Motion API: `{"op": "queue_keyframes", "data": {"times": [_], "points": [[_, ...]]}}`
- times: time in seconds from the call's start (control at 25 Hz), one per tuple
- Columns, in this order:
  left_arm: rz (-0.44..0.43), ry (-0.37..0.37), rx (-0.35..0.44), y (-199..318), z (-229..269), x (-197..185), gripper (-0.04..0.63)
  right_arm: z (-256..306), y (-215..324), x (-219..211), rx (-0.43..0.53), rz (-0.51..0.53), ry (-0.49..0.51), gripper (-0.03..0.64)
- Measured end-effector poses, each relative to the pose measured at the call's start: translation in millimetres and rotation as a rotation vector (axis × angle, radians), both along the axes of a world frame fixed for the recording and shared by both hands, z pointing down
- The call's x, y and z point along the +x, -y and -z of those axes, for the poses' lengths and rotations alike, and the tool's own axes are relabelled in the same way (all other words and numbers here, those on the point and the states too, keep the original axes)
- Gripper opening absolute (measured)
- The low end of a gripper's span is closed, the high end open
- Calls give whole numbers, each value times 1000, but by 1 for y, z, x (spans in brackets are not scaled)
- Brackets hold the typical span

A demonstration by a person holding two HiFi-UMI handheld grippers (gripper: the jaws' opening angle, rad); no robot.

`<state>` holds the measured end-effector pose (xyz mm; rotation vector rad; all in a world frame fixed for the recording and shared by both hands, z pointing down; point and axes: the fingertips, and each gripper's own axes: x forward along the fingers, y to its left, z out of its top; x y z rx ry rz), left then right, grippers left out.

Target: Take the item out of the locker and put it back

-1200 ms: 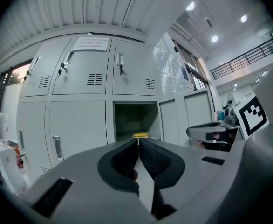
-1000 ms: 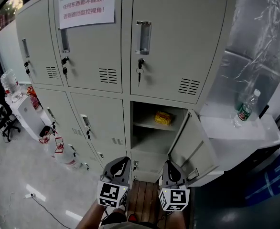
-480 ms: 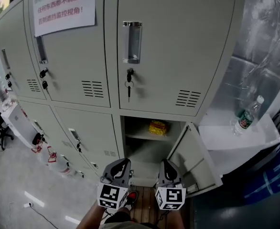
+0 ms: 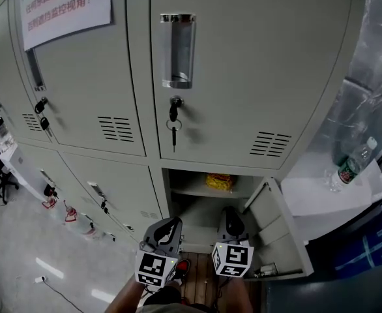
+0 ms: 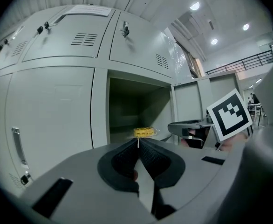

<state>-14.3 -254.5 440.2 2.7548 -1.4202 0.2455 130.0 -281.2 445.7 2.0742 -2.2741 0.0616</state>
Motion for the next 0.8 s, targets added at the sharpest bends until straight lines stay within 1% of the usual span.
{"op": "queue_keyframes", "data": {"times": [0.04,0.12,0.2,0.4,0.56,0.8], "points": [[0,0,-5,1,-4,0,32,-1,4,1,-2,-10,0,28],[-2,7,-18,2,-10,-1,32,-4,12,3,-10,-27,2,102],[-5,10,-21,3,-11,1,32,-7,19,4,-22,-41,-8,120],[-7,13,-24,8,-13,0,32,-15,38,8,-51,-70,-52,152],[-8,16,-29,12,-16,-2,32,-22,49,5,-69,-68,-73,160],[-10,25,-38,17,-21,-4,32,-25,63,3,-85,-116,-86,172]]}}
